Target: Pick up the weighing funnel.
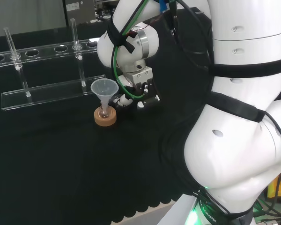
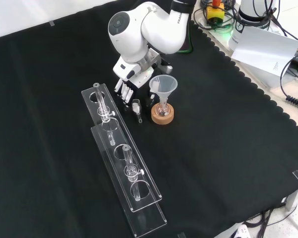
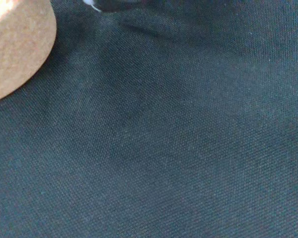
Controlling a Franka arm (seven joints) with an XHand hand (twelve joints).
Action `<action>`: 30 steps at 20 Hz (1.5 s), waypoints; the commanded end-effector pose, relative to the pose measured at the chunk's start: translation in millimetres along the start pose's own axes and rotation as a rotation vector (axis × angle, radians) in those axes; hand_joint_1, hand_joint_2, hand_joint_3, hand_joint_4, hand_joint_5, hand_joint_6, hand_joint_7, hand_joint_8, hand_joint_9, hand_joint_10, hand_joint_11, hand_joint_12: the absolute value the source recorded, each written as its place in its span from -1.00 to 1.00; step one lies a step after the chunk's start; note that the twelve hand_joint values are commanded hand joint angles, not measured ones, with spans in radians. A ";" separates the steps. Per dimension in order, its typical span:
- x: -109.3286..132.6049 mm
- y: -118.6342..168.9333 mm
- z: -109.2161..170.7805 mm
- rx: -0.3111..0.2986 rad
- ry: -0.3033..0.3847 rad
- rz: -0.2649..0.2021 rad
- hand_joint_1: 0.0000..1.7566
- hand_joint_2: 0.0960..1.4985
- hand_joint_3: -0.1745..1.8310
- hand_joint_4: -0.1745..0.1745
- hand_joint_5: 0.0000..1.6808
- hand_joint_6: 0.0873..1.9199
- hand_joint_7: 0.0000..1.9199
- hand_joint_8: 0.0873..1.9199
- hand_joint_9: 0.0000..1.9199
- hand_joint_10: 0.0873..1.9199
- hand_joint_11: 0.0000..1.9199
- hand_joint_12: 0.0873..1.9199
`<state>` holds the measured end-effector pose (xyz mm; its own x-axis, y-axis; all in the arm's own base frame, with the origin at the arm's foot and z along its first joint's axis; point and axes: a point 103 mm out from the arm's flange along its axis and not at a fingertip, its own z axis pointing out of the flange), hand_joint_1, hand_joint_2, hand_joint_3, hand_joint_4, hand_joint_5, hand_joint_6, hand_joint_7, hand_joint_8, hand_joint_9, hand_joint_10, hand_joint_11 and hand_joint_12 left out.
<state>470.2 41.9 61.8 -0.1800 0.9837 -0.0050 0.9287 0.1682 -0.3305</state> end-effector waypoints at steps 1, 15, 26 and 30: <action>0.9 -0.6 1.6 0.009 0.000 0.001 0.04 0.33 -1.00 -0.28 -0.32 -0.55 -0.34 -0.34 -0.16 -0.58 -0.56 0.30; 4.7 0.9 5.2 0.024 -0.002 0.011 0.03 0.33 -1.00 -0.31 -0.40 -0.50 -0.36 -0.33 -0.17 -0.58 -0.56 0.30; 2.2 1.6 3.0 0.001 -0.021 0.026 0.10 0.43 -0.97 0.41 0.09 -0.27 -0.06 -0.40 0.08 -0.64 -0.37 0.22; -0.1 1.2 -1.0 0.000 -0.040 0.042 0.19 0.43 -0.88 0.92 0.25 -0.13 0.13 -0.44 0.24 -0.71 -0.18 0.10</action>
<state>469.6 44.0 57.5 -0.1589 0.9867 -0.0333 0.9321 0.1388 -0.3345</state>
